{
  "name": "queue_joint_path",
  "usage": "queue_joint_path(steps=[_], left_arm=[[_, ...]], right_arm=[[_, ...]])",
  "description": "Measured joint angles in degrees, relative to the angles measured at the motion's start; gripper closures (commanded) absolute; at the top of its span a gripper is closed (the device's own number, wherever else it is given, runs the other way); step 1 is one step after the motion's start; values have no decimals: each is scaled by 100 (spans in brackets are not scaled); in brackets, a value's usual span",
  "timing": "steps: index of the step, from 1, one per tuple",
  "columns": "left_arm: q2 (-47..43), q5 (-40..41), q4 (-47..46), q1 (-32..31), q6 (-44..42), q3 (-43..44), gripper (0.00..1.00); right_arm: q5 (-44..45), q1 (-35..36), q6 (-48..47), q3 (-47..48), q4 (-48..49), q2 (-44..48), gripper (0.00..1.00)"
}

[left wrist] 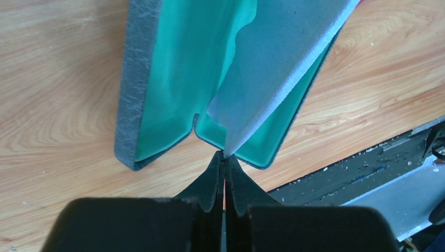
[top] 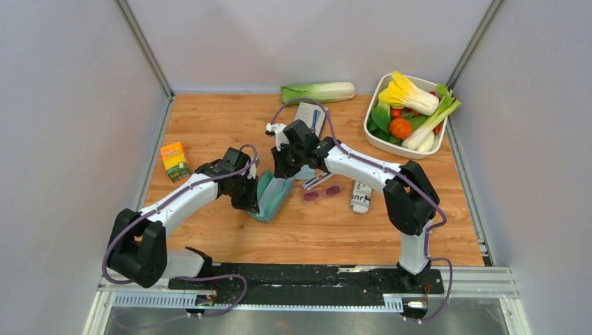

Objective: Organize the sunglasses
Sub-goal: Place the glasses cleaning cloth in the sunglasses case.

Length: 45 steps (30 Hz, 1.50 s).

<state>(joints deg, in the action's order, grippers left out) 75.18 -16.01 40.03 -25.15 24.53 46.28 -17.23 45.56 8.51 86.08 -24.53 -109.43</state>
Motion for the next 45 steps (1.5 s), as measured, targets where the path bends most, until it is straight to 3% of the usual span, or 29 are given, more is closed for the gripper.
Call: queue_joint_path(steps=[45], left_arm=[[839,308,737,531,-702,767,100]], right_arm=[[-133,0,20,699,501,-1163,100]])
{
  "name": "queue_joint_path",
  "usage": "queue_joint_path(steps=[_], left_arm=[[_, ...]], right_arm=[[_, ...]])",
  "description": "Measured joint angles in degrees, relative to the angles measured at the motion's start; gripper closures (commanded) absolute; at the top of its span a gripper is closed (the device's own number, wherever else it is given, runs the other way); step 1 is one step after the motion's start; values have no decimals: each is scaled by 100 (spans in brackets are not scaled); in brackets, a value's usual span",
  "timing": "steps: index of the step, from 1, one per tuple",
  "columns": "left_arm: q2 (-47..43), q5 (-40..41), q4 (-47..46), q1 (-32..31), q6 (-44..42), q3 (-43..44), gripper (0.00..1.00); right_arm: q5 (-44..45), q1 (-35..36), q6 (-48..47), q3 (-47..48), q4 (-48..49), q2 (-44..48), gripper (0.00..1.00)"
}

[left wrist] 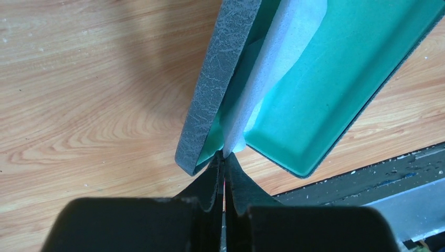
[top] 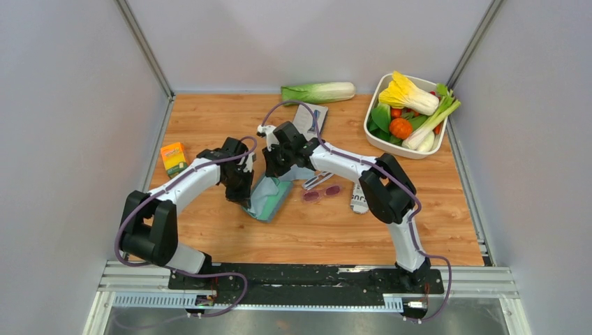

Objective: Organize the sunglasses
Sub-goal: Place the glasses cleaning cloth in the sunglasses case.

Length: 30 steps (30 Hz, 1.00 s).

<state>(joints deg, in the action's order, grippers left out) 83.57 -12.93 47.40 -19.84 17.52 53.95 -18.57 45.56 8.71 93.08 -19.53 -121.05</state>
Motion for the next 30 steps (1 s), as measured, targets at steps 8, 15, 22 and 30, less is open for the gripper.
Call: queue_joint_path(steps=[8,15,22,30], left_arm=[[98,-7,55,11,-55,96,100],[103,-2,103,11,-96,201,100],[111,129,136,11,-111,227,97],[111,258,164,13,-120,269,81]], right_arm=[[2,-17,0,33,-4,-4,100],[4,-55,-2,42,-7,-4,100],[0,-66,0,42,-4,-4,100],[0,-66,0,105,-4,-4,97]])
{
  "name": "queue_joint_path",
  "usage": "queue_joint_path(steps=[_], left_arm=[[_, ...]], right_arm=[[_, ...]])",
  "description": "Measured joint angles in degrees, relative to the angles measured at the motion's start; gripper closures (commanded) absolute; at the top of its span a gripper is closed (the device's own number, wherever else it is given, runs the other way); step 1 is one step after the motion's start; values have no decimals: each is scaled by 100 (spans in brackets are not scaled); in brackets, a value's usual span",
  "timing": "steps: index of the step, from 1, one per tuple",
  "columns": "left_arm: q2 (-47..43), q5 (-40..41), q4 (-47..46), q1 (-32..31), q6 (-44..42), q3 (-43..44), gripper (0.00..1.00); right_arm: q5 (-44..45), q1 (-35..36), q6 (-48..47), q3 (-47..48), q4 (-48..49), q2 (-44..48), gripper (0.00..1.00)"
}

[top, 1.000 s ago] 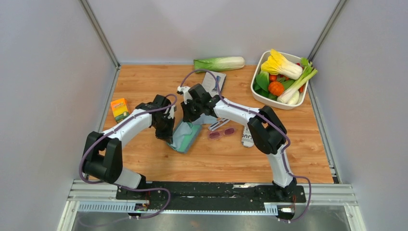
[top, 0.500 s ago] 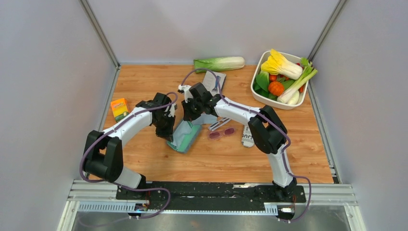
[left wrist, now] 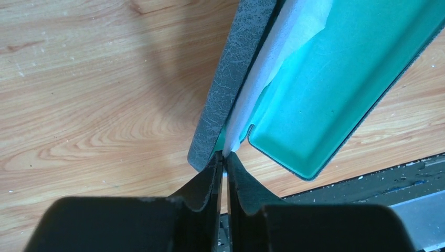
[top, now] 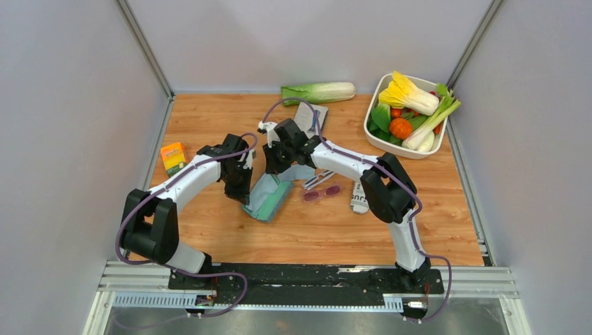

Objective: Organize the sunglasses
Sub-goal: Place the glasses cleaning cloth in the sunglasses case.

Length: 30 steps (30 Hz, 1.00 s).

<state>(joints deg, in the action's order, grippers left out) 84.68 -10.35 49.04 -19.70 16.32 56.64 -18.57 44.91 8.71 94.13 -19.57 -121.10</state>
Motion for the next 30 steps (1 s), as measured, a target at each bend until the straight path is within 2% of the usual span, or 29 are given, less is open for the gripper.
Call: queue_joint_path(steps=[4,9,22,27,30], left_arm=[[-2,15,9,0,-2,0,73],[-2,15,33,2,-4,0,72],[-363,76,157,2,4,20,67],[-529,190,240,2,24,87,65],[-750,254,236,2,37,96,62]], right_arm=[[0,-9,0,15,0,0,94],[0,-11,2,24,-2,0,84],[2,-11,0,83,-20,0,81],[24,-11,0,83,-31,4,71],[70,-22,2,61,-63,50,71]])
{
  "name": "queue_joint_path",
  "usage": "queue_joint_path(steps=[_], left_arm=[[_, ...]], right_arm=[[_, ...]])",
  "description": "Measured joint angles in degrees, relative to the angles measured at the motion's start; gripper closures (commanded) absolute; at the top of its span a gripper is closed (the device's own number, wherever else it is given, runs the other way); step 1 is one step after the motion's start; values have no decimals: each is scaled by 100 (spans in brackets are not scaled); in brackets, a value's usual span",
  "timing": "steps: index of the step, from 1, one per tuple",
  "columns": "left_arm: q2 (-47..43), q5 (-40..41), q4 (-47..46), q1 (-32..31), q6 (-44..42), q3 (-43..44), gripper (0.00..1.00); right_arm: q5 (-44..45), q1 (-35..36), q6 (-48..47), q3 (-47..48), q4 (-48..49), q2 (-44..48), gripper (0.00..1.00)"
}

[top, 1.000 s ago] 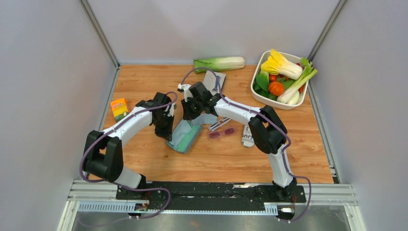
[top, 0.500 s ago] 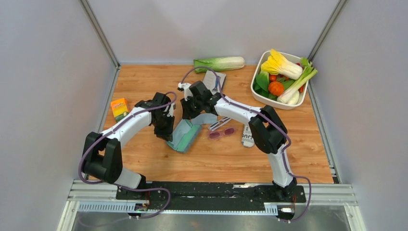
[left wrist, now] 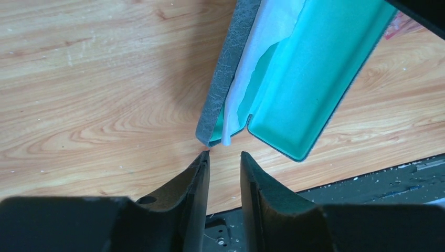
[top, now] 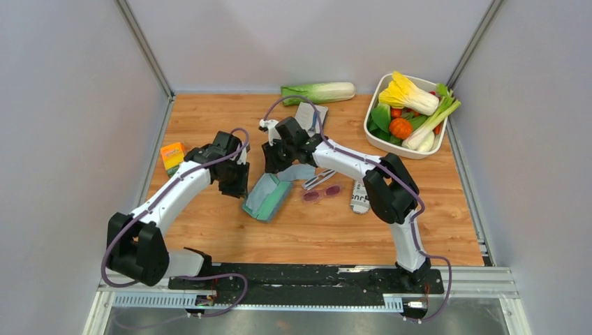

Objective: Organize the sunglasses
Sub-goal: Place the glasses cleaning cloth in the sunglasses case, then pick up the sunglasses from the center of the board.

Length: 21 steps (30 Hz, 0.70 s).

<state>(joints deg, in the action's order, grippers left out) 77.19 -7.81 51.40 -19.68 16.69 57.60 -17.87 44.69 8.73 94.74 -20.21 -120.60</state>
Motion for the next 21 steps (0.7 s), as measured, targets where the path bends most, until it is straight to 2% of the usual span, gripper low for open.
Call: queue_joint_path(steps=[4,8,11,16,18,21], left_arm=[[-461,94,-125,0,74,-13,55],[-1211,236,-455,0,188,-197,28],[-1661,354,-638,0,317,-382,28],[-2070,592,-876,2,431,-638,27],[-2208,647,-960,2,448,-704,27],[-2452,686,-1067,2,446,-737,27]], right_arm=[[133,-50,4,-114,-96,223,70],[343,-229,149,-479,-203,702,58],[586,-490,400,-1091,-223,1331,50],[1207,-894,999,-2192,-313,2555,52],[1412,-979,1294,-2496,-293,2922,48],[1683,-1075,1709,-2905,-275,3338,47]])
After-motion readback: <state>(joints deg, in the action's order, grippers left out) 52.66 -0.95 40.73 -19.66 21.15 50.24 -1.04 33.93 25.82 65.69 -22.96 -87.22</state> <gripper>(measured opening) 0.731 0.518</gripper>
